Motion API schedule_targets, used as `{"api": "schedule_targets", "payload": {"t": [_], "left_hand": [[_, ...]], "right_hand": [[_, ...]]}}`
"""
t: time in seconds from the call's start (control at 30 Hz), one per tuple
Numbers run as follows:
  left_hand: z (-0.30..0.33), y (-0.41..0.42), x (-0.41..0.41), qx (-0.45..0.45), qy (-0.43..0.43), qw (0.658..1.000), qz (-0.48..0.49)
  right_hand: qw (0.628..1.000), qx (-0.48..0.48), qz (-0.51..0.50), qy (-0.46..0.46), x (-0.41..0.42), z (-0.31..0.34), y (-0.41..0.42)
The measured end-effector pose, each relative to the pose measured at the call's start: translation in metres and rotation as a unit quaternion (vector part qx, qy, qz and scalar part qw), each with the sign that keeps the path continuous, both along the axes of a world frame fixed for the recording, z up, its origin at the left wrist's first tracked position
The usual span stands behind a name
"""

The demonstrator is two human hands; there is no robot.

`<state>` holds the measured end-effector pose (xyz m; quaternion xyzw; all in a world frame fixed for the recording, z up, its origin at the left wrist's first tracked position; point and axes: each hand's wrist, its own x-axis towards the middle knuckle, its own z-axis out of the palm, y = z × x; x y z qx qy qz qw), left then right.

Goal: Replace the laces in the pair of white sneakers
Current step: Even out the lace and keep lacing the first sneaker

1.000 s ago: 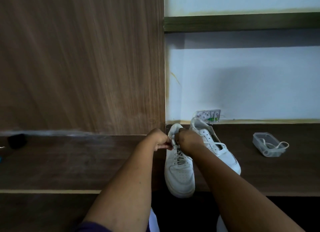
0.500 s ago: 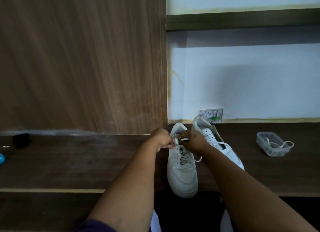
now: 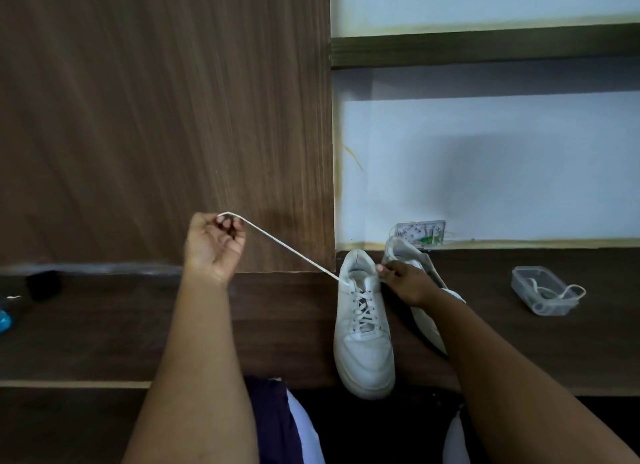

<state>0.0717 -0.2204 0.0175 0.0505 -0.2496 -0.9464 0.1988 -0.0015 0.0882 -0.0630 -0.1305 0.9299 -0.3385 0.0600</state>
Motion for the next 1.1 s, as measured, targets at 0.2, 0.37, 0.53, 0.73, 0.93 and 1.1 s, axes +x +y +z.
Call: {"api": "schedule_targets", "payload": {"t": [0.2, 0.37, 0.53, 0.73, 0.93, 1.1], "left_hand": [[-0.005, 0.034, -0.011, -0.209, -0.095, 0.962, -0.147], [-0.043, 0.099, -0.042, -0.821, -0.276, 0.464, -0.186], [-0.072, 0.132, -0.049, -0.858, -0.237, 0.402, -0.215], [-0.069, 0.118, -0.036, -0.714, -0.263, 0.602, -0.241], [-0.051, 0.118, -0.017, -0.643, -0.269, 0.656, -0.288], [-0.021, 0.137, 0.009, -0.722, -0.187, 0.525, -0.410]], "right_hand": [[0.998, 0.062, 0.004, 0.015, 0.003, -0.004, -0.004], [0.994, 0.094, 0.026, 0.039, 0.010, 0.003, -0.014], [0.995, 0.087, 0.004, 0.058, 0.019, 0.001, -0.024], [0.995, 0.038, -0.081, 0.054, 0.016, 0.002, -0.013], [0.981, -0.112, -0.144, -0.072, 0.025, 0.004, -0.018], [0.795, -0.474, -0.104, -0.364, 0.045, 0.017, -0.033]]}}
